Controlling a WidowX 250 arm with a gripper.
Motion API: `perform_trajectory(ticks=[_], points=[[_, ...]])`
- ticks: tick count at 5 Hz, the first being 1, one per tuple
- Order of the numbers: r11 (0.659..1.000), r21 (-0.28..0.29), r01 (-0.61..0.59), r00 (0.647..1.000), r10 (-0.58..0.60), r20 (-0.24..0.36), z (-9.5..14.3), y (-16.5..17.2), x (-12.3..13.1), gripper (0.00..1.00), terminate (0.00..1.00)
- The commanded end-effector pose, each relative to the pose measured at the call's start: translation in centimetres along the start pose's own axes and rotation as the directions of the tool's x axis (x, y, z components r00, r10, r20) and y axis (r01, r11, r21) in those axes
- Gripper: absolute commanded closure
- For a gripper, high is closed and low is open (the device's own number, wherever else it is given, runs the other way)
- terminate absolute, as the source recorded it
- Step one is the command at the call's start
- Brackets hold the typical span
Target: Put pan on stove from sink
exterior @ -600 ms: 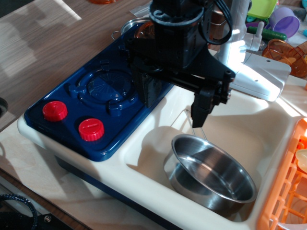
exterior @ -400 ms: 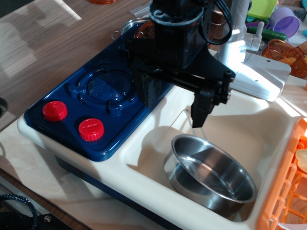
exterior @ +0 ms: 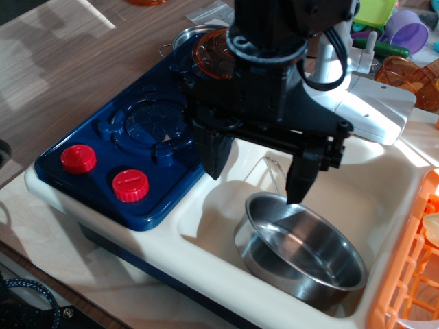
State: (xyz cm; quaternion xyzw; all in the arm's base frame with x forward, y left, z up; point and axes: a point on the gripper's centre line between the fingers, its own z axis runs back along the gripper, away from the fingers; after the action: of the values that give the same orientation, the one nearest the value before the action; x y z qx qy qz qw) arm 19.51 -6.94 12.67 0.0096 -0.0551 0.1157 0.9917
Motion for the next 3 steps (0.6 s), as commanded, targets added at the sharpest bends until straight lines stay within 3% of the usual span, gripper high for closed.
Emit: perform_trajectory(ticks=[1, 3], points=[[0.998, -0.015, -0.066, 0.997, 0.067, 0.032, 0.0, -0.7, -0.6, 0.00, 0.00], [0.999, -0.001, -0.054, 0.997, 0.054, 0.049, -1.2, -0.8, -1.5, 0.00, 0.00]])
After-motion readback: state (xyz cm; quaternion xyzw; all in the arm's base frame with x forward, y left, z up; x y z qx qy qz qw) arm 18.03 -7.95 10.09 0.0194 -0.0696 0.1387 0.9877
